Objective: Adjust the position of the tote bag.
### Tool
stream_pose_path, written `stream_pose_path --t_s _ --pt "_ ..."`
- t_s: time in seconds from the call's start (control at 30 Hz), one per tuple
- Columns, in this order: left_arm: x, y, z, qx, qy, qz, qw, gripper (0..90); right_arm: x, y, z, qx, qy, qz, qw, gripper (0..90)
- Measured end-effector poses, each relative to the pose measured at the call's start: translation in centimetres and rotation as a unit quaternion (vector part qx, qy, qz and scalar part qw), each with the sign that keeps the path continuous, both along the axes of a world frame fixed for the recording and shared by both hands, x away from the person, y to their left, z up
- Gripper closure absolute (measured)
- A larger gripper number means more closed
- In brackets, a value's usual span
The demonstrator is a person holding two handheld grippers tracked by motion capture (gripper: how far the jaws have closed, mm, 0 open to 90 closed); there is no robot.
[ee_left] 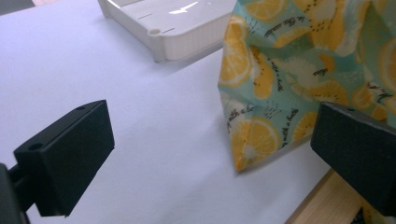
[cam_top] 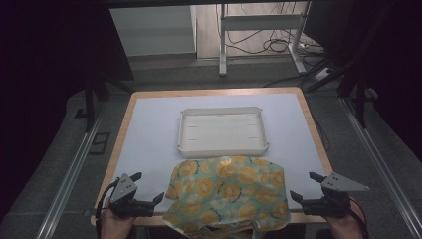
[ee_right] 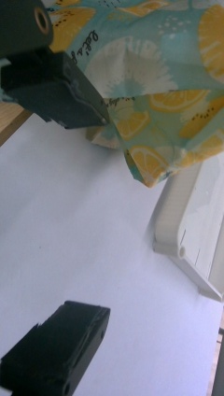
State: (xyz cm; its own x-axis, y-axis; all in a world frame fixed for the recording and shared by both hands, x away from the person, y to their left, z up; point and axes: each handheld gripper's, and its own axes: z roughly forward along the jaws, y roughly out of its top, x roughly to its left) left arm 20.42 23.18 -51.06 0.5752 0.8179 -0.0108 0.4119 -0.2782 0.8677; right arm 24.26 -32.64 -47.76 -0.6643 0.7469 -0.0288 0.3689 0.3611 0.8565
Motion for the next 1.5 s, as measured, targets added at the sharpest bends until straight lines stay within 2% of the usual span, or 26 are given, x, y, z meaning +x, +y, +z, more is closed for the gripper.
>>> stream_pose_path --t_s 0.07,0.13,0.27,0.33,0.53,0.77,0.93,1.03,1.27,1.4,1.5 --pt "0.1 0.1 -0.1 -0.004 0.004 -0.001 1.0000 0.0 0.0 0.1 -0.1 -0.001 0.000 0.005 1.0000 5.5" --pt "0.1 0.2 -0.2 -0.028 0.009 -0.009 0.9995 0.0 -0.1 0.3 0.0 -0.005 -0.005 0.013 0.9999 4.8" --pt "0.1 0.3 -0.2 -0.036 0.013 -0.020 0.9990 0.0 -0.2 0.6 0.2 -0.017 -0.016 0.022 0.9995 4.2" --pt "0.1 0.3 -0.2 -0.037 0.013 -0.025 0.9989 0.0 -0.3 0.8 0.1 -0.021 -0.017 0.025 0.9993 3.9" --pt "-0.1 -0.4 0.0 -0.011 0.015 -0.025 0.9995 1.2 -0.3 0.8 0.1 -0.024 -0.017 0.022 0.9993 3.4" --pt "-0.1 -0.2 0.1 -0.018 0.020 -0.021 0.9994 2.1 -0.2 0.6 0.1 -0.017 -0.008 0.018 0.9997 3.4" --pt "-0.1 -0.2 0.1 -0.012 0.028 -0.017 0.9994 3.0 -0.2 0.5 0.1 -0.006 0.015 0.023 0.9996 3.5" --pt "-0.1 -0.2 0.1 -0.010 0.029 -0.017 0.9994 4.1 -0.3 0.5 0.1 0.000 0.018 0.023 0.9996 3.4" --pt "-0.5 -0.1 0.6 -0.008 0.023 -0.021 0.9995 6.7 -0.5 0.5 0.5 0.015 0.021 0.018 0.9995 3.5" --pt "-0.9 0.0 1.2 -0.018 0.018 -0.033 0.9991 7.1 -0.6 0.6 0.7 0.021 0.032 0.016 0.9991 3.3" --pt "-1.3 -0.1 1.6 -0.018 0.013 -0.044 0.9988 8.6 -0.8 0.8 1.0 0.032 0.045 0.018 0.9983 3.5"
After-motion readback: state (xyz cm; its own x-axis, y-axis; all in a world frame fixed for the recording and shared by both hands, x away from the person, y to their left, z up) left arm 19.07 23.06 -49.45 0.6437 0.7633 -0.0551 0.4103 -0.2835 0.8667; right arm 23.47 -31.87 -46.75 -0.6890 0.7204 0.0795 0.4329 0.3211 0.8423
